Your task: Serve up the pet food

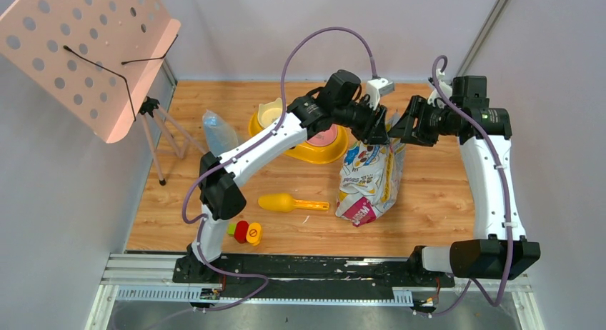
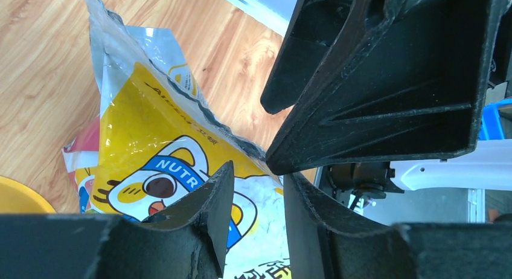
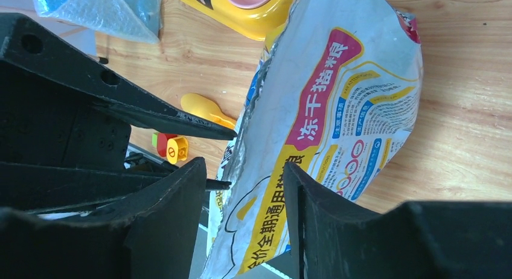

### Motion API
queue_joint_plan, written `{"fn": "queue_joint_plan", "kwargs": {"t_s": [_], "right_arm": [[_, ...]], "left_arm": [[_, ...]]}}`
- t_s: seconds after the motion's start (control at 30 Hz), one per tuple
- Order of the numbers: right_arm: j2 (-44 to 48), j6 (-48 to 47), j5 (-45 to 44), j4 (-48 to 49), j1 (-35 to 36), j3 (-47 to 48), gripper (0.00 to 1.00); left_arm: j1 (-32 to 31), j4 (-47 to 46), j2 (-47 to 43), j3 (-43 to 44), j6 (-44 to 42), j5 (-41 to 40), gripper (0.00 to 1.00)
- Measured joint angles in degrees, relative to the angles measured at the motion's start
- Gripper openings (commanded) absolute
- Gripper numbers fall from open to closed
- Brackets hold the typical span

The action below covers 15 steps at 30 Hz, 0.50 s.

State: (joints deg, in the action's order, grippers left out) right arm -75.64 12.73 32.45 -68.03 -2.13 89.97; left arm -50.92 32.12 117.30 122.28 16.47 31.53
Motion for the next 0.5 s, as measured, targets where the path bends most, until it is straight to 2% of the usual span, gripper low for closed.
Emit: {"fn": "queue_joint_plan", "kwargs": {"t_s": [0.17, 0.5], "right_arm": [[0.00, 0.00, 0.52, 0.09, -0.17, 0.11, 0.51], [0.02, 0.52, 1.79, 0.81, -0.20, -3.26, 0.43]], "left_arm": [[0.00, 0.07, 0.00, -0.44, -0.17, -0.26, 0.30], [0.00, 0.35, 0.09, -1.62, 0.00, -0.70, 0.15]]}}
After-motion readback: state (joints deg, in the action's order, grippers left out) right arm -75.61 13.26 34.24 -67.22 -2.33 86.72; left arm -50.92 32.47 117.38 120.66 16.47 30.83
